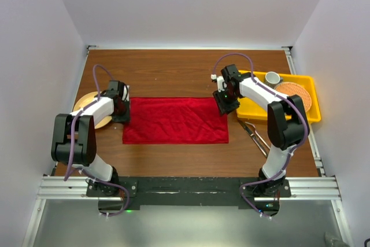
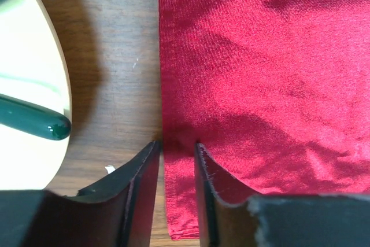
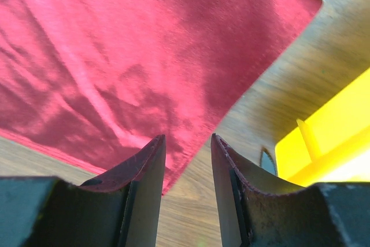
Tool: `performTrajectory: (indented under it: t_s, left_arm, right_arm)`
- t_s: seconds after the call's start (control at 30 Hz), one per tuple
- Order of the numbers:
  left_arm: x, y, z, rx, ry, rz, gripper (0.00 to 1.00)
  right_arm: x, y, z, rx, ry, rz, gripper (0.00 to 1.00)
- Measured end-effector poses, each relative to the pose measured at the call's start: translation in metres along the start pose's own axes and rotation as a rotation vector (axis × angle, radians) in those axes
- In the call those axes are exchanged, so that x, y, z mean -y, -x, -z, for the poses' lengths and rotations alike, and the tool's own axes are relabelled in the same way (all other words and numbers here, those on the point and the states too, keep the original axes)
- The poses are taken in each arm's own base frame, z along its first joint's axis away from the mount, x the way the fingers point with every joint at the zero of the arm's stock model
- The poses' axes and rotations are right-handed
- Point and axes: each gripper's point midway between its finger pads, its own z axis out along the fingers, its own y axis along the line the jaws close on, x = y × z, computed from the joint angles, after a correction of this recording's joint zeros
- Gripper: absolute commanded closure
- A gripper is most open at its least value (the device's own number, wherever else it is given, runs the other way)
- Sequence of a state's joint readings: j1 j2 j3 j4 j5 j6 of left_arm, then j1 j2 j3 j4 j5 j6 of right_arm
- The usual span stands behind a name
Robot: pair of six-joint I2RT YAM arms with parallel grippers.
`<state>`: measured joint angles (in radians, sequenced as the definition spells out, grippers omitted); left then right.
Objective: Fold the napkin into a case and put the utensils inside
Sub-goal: Pick up the rectangle-folded napkin at the center of the board, then fold the rectangle-folded napkin at the center of the board.
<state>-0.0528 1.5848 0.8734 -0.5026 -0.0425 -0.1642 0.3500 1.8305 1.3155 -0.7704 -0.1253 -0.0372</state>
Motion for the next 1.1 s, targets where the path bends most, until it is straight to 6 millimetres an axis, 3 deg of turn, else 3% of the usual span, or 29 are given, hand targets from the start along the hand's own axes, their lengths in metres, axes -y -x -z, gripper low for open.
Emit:
performTrajectory:
  t_s: [0.07,0.23,0.5,0.63,0.9,1.1]
  left_arm:
    - [0.0,0.001,0.0,0.001,0.0,0.001,0.76]
    - [0.0,0.004,-0.001,0.006,0.004,0.0,1.0]
    - [0.0,0.006,0.0,0.001,0.008,-0.004,1.0]
    - [0.01,0.014,0.007,0.028,-0.018,-0.021,1.0]
    - [0.068,0.055,0.053,0.195,-0.171,-0.125,1.0]
    - [0.121,0.063,0.076,0.233,-0.321,-0.186,1.0]
  right_arm:
    - [0.001,-0.002,0.0,-0.009,-0.008,-0.007,0.58]
    - [0.004,-0.006,0.001,-0.025,-0.024,-0.021,0.57]
    - [0.003,-0.007,0.001,-0.026,-0.019,-0.025,0.56]
    - [0.001,-0.007,0.001,-0.029,-0.007,-0.026,0.56]
    - [0.0,-0.009,-0.001,-0.037,-0.001,-0.027,0.6]
    - [0.001,-0.013,-0.009,-0.066,0.001,-0.033,0.62]
